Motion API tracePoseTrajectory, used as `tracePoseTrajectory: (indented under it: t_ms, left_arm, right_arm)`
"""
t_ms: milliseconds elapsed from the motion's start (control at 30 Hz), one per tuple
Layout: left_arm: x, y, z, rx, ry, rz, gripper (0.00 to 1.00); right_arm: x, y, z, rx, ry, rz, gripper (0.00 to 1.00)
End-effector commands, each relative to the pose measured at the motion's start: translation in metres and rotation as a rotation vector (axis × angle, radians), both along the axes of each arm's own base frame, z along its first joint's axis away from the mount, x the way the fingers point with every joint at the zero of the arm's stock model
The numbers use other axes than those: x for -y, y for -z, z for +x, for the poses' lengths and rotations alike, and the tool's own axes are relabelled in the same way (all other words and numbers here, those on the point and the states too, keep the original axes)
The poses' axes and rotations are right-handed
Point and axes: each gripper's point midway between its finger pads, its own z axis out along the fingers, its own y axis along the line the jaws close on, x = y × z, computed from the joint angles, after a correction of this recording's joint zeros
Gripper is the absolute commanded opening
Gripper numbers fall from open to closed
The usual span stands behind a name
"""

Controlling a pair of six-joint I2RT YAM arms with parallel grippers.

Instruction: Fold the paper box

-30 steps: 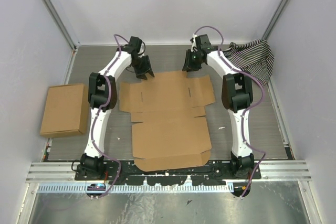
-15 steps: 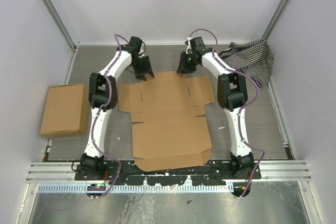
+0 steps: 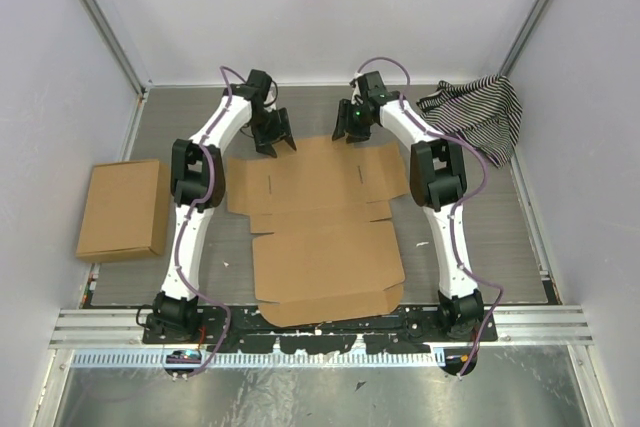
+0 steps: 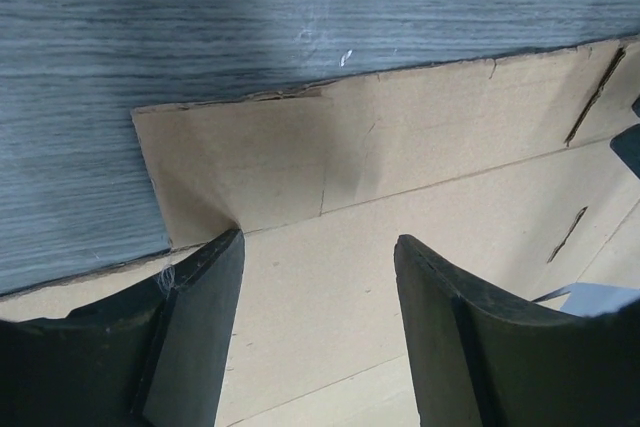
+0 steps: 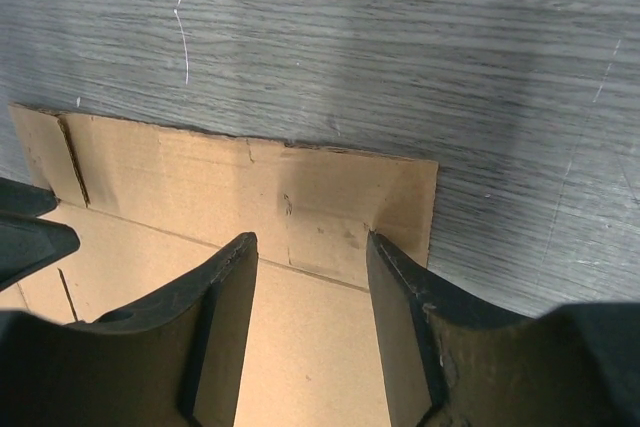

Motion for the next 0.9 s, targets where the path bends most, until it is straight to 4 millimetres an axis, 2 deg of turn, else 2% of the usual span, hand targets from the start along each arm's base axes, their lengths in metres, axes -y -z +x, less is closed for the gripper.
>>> tracePoseTrajectory:
  t_ms: [0, 233, 267, 367, 500, 600, 633, 733, 867]
  left_arm:
    - [-0.010, -0.015, -0.004, 0.004, 0.008, 0.025, 0.69]
    - [-0.039, -0.084, -0.007, 0.113, -0.052, 0.002, 0.73]
    - [-0.044, -0.090, -0.011, 0.119, -0.061, 0.000, 0.73]
    - [-0.051, -0.109, -0.034, 0.139, -0.053, -0.002, 0.74]
    - [-0.060, -0.117, -0.078, 0.136, -0.052, -0.003, 0.74]
    - [-0.067, -0.100, -0.118, 0.083, -0.060, 0.000, 0.75]
    - [-0.069, -0.096, -0.128, 0.073, -0.061, -0.001, 0.75]
    - [-0.074, -0.080, -0.156, 0.036, -0.059, -0.002, 0.75]
    - [-0.076, -0.060, -0.187, -0.045, -0.042, -0.007, 0.75]
  right_arm:
    - [0.015, 0.019, -0.007, -0.033, 0.039, -0.086, 0.54]
    - [0.029, -0.084, 0.003, 0.179, 0.091, -0.057, 0.54]
    - [0.035, -0.096, 0.001, 0.197, 0.104, -0.058, 0.54]
    - [0.055, -0.111, -0.017, 0.199, 0.134, -0.081, 0.54]
    - [0.086, -0.111, -0.056, 0.156, 0.169, -0.127, 0.54]
    - [0.102, -0.102, -0.089, 0.102, 0.172, -0.148, 0.53]
    - [0.106, -0.092, -0.099, 0.071, 0.172, -0.158, 0.53]
    - [0.111, -0.071, -0.124, 0.001, 0.163, -0.156, 0.52]
    - [0.105, -0.056, -0.157, -0.072, 0.123, -0.104, 0.52]
